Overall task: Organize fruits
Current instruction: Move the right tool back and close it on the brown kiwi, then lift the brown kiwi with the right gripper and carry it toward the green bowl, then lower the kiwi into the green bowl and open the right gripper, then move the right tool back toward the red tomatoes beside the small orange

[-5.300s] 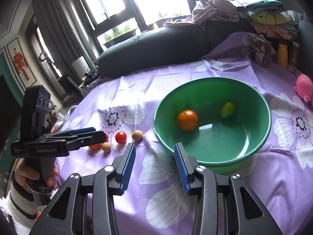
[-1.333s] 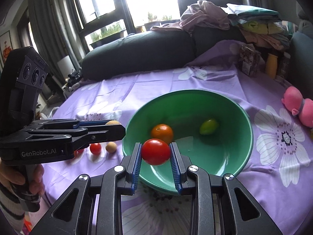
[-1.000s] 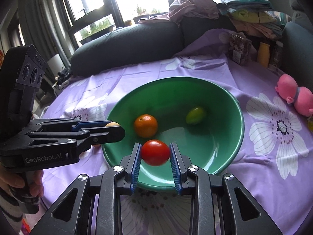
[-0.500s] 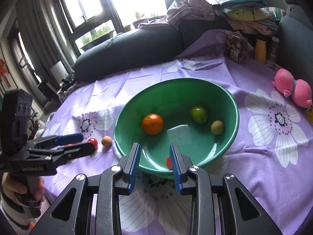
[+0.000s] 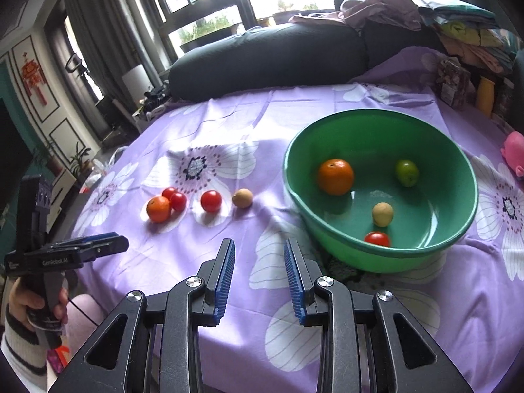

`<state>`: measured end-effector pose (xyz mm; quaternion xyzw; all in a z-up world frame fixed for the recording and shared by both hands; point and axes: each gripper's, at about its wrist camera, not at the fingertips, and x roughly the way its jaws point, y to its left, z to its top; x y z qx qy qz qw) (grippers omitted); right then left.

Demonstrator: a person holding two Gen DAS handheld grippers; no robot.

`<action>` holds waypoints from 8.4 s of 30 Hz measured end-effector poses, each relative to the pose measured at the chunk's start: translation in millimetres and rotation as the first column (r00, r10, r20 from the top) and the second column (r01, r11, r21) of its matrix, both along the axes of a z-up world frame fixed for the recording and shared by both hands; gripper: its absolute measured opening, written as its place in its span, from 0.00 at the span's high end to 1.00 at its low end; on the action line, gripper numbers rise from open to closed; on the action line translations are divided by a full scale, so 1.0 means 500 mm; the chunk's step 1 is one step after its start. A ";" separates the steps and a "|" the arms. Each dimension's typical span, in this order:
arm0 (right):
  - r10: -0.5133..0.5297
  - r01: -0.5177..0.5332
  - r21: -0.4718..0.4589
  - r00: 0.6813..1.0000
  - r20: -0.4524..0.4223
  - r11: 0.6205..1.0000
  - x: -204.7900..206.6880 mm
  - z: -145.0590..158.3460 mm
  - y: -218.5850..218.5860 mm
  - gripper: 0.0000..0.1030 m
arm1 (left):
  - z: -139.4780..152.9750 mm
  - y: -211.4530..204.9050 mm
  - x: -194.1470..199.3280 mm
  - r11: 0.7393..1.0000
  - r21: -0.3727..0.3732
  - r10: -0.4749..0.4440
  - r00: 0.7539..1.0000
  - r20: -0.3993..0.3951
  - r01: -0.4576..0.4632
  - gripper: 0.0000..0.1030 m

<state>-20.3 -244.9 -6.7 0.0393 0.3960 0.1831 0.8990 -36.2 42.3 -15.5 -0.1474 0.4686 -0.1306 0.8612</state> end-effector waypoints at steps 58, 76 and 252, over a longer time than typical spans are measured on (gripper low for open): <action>0.042 -0.064 -0.163 0.991 -0.131 0.985 0.214 -0.104 0.152 0.69 | -0.063 -0.153 0.236 0.919 0.135 -0.371 0.928 -0.028 0.371 0.54; 0.077 -0.093 -0.104 0.986 -0.149 0.990 0.243 -0.112 0.143 0.71 | -0.072 -0.168 0.286 0.914 0.126 -0.382 0.922 -0.054 0.386 0.56; -0.158 0.160 -0.038 0.986 0.050 0.986 0.006 0.042 -0.072 0.58 | 0.041 -0.257 0.120 0.951 0.121 -0.296 0.951 0.086 0.285 0.23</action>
